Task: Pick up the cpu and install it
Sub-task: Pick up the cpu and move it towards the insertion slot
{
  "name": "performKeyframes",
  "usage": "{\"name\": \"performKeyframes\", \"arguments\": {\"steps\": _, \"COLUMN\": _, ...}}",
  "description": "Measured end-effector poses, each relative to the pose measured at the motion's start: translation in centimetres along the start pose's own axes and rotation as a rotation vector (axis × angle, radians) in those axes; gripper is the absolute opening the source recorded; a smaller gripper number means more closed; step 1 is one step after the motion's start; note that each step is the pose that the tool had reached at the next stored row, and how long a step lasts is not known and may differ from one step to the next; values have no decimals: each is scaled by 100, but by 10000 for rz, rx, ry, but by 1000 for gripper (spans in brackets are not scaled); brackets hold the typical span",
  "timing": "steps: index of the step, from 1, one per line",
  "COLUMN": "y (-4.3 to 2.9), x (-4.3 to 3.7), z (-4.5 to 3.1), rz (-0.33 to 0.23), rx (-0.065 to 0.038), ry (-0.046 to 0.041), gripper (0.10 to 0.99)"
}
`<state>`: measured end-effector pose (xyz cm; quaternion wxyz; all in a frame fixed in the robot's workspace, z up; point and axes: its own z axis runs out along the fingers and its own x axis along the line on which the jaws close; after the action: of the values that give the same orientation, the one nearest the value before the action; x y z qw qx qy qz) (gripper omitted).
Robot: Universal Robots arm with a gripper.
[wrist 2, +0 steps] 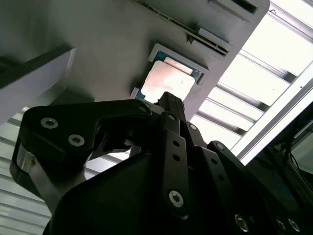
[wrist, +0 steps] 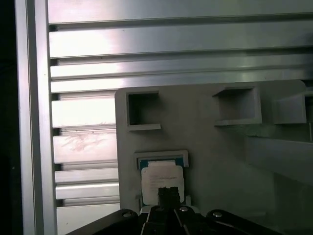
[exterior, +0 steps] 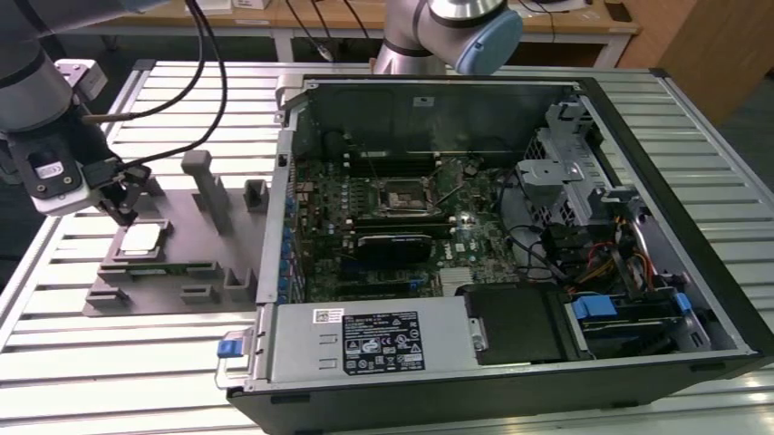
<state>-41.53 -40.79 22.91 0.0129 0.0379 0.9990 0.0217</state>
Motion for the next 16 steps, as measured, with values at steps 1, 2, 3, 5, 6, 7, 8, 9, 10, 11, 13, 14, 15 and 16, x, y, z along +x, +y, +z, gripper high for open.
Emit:
{"name": "performKeyframes", "arguments": {"steps": 1, "y": -1, "x": -5, "z": 13, "rz": 0, "rx": 1, "ry": 1, "gripper": 106}}
{"name": "performKeyframes", "arguments": {"steps": 2, "y": -2, "x": -9, "z": 30, "rz": 1, "rx": 1, "ry": 2, "gripper": 106}}
{"name": "performKeyframes", "arguments": {"steps": 3, "y": -3, "x": -12, "z": 46, "rz": 2, "rx": 2, "ry": 3, "gripper": 106}}
{"name": "performKeyframes", "arguments": {"steps": 5, "y": -9, "x": -13, "z": 82, "rz": 0, "rx": 1, "ry": 5, "gripper": 106}}
{"name": "performKeyframes", "arguments": {"steps": 6, "y": -13, "x": -13, "z": 99, "rz": 0, "rx": 2, "ry": 6, "gripper": 106}}
{"name": "performKeyframes", "arguments": {"steps": 7, "y": -16, "x": -12, "z": 118, "rz": 0, "rx": 1, "ry": 7, "gripper": 106}}
{"name": "performKeyframes", "arguments": {"steps": 8, "y": -19, "x": -12, "z": 136, "rz": 1, "rx": 1, "ry": 7, "gripper": 106}}
{"name": "performKeyframes", "arguments": {"steps": 9, "y": -21, "x": -11, "z": 155, "rz": 1, "rx": 2, "ry": 9, "gripper": 106}}
{"name": "performKeyframes", "arguments": {"steps": 10, "y": -23, "x": -11, "z": 172, "rz": 1, "rx": 3, "ry": 12, "gripper": 106}}
{"name": "performKeyframes", "arguments": {"steps": 11, "y": -25, "x": -11, "z": 191, "rz": 1, "rx": 2, "ry": 13, "gripper": 106}}
{"name": "performKeyframes", "arguments": {"steps": 13, "y": -28, "x": -10, "z": 225, "rz": 1, "rx": 2, "ry": 16, "gripper": 106}}
{"name": "performKeyframes", "arguments": {"steps": 14, "y": -30, "x": -10, "z": 239, "rz": 1, "rx": 2, "ry": 16, "gripper": 106}}
{"name": "performKeyframes", "arguments": {"steps": 15, "y": -30, "x": -10, "z": 247, "rz": 1, "rx": 2, "ry": 17, "gripper": 106}}
{"name": "performKeyframes", "arguments": {"steps": 16, "y": -31, "x": -9, "z": 247, "rz": 1, "rx": 3, "ry": 19, "gripper": 106}}
